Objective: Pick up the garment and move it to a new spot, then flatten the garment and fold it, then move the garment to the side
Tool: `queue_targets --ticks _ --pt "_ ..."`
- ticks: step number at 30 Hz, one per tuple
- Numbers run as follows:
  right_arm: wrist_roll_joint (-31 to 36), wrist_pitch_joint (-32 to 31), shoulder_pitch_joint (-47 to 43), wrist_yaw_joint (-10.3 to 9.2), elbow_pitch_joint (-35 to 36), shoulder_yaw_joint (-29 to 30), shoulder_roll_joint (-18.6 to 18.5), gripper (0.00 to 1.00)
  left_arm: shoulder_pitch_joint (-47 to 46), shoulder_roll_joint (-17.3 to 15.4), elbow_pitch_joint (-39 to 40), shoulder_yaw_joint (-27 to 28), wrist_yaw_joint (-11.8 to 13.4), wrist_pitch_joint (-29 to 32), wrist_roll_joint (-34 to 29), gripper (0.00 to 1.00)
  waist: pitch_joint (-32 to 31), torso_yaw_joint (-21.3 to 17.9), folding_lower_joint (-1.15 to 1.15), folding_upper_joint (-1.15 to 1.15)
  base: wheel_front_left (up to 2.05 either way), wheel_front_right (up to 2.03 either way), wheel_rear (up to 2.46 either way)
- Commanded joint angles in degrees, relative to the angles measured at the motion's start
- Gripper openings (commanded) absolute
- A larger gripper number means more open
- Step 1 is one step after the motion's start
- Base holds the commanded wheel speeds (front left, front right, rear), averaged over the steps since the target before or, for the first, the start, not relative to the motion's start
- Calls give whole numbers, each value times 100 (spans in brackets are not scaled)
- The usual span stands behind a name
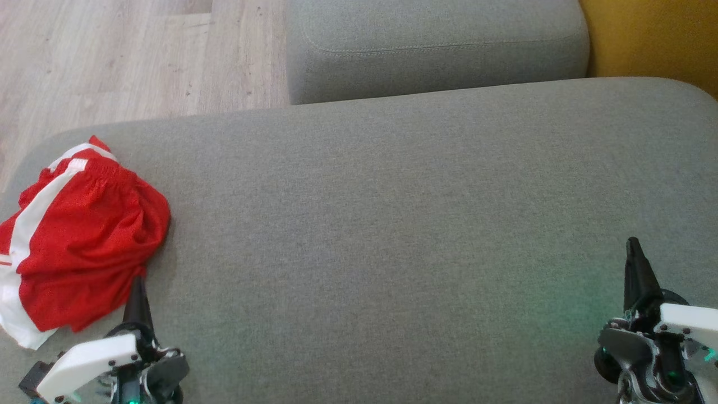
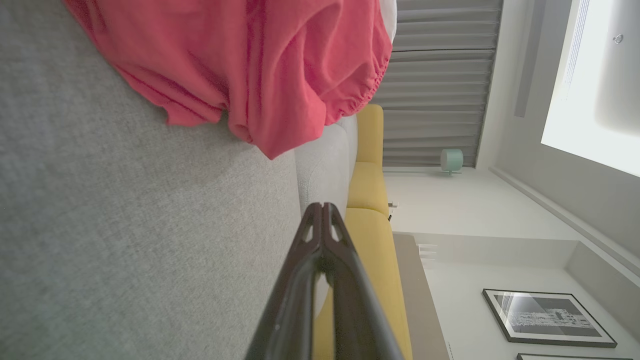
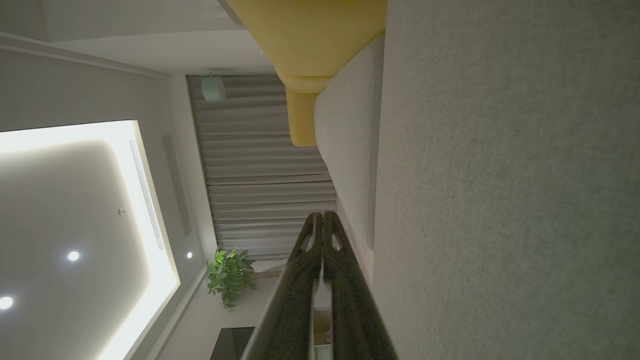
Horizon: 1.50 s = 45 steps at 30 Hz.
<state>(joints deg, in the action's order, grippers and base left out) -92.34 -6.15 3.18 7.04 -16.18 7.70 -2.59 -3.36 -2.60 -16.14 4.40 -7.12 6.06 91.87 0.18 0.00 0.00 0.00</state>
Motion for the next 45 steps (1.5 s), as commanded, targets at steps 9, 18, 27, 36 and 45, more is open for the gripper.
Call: queue_targets --ticks 9,18,27,36,45 --pt "15 -32 300 45 215 -120 -29 0 -282 -28 212 209 -36 41 31 0 0 0 0 0 0 0 0" --pt "0 2 -117 -1 -250 -13 14 100 107 9 -241 -36 7 -2 -2 100 0 0 0 0 0 0 0" --pt "70 121 -188 2 -290 -188 18 100 159 16 -330 -158 4 -131 -151 100 11 0 0 0 0 0 0" --pt "614 283 -130 5 -252 -315 10 100 121 12 -227 -204 18 -282 -732 100 22 11 0 0 0 0 0" --pt "1549 435 -96 8 -166 -415 15 100 99 9 -37 -371 161 -433 -1488 100 22 39 0 0 0 0 0"
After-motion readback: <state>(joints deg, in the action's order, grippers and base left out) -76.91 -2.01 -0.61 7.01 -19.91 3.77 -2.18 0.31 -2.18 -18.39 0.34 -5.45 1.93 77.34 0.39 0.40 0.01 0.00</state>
